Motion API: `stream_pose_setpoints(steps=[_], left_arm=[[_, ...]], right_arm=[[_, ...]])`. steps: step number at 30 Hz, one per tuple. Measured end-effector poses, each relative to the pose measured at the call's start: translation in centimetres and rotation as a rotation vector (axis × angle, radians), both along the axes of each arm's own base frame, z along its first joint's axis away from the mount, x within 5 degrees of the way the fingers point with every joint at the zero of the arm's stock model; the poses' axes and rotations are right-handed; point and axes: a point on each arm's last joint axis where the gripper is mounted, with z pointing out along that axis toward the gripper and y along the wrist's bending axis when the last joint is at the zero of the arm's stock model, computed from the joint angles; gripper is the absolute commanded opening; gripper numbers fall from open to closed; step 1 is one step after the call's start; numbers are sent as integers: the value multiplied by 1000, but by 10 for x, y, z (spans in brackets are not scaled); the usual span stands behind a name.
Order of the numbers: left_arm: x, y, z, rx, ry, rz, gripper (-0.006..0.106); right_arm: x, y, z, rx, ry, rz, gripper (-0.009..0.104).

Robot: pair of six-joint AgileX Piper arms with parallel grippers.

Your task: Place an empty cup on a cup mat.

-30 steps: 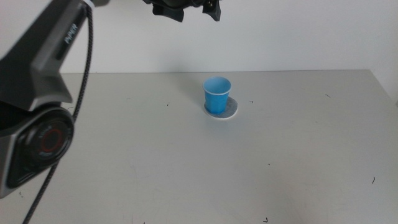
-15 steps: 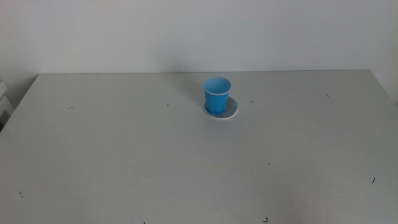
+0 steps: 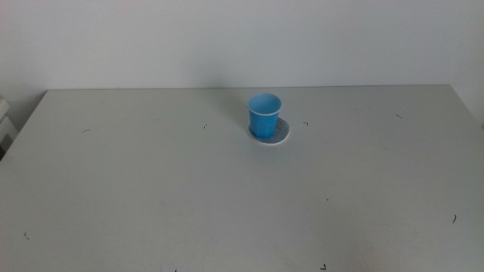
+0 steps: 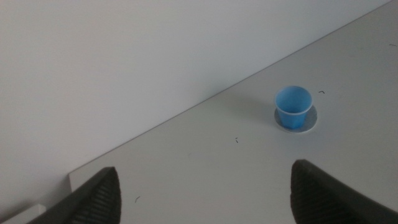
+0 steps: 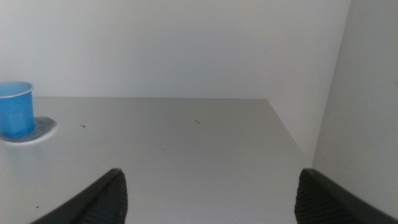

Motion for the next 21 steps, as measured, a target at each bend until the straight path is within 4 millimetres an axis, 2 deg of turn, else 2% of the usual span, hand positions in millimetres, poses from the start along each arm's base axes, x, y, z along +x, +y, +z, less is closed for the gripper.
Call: stream_pose_setpoints(steps=[4, 9, 14, 21], left_arm=[[-34, 21, -20, -17, -107, 26, 105], [-59, 46, -62, -40, -142, 128, 105], [-77, 57, -124, -67, -118, 189, 105], [-91, 61, -203, -108, -190, 206, 105]], right_arm=[[0, 0, 0, 0, 0, 0, 94], [0, 0, 0, 0, 0, 0, 94], [0, 0, 0, 0, 0, 0, 94], [0, 0, 0, 0, 0, 0, 94]])
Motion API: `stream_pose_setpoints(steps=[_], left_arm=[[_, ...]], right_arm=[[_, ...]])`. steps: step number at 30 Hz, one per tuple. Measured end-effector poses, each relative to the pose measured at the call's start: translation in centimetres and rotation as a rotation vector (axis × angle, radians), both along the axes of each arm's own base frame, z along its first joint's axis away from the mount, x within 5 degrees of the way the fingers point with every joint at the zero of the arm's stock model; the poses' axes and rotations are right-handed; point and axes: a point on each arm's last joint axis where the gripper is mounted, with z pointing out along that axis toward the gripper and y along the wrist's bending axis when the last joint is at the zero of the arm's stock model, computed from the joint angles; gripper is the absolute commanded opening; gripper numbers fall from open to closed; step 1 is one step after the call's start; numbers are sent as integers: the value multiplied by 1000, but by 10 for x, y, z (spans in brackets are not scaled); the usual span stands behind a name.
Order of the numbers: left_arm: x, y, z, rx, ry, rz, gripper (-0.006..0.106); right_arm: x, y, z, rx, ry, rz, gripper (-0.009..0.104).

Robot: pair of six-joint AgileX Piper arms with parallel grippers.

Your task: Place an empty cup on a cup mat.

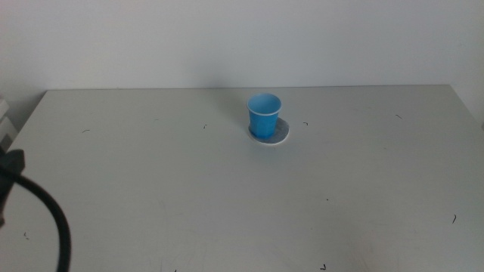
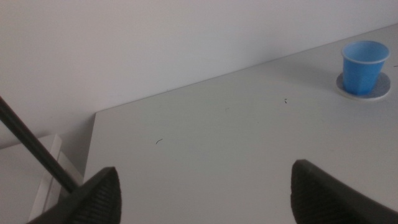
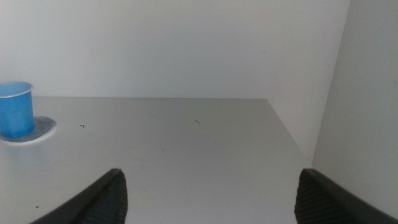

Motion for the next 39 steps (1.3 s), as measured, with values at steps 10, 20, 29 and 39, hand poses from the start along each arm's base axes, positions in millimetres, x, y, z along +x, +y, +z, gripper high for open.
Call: stream_pose_setpoints(steps=[10, 20, 29, 39], left_arm=[[-13, 1, -85, -19, -140, -3, 105], [-32, 8, -122, -49, -199, 68, 105], [-41, 9, -137, -55, -257, 73, 105], [-43, 9, -140, -61, -259, 75, 105]], right_arm=[[0, 0, 0, 0, 0, 0, 94], [0, 0, 0, 0, 0, 0, 94], [0, 0, 0, 0, 0, 0, 94], [0, 0, 0, 0, 0, 0, 94]])
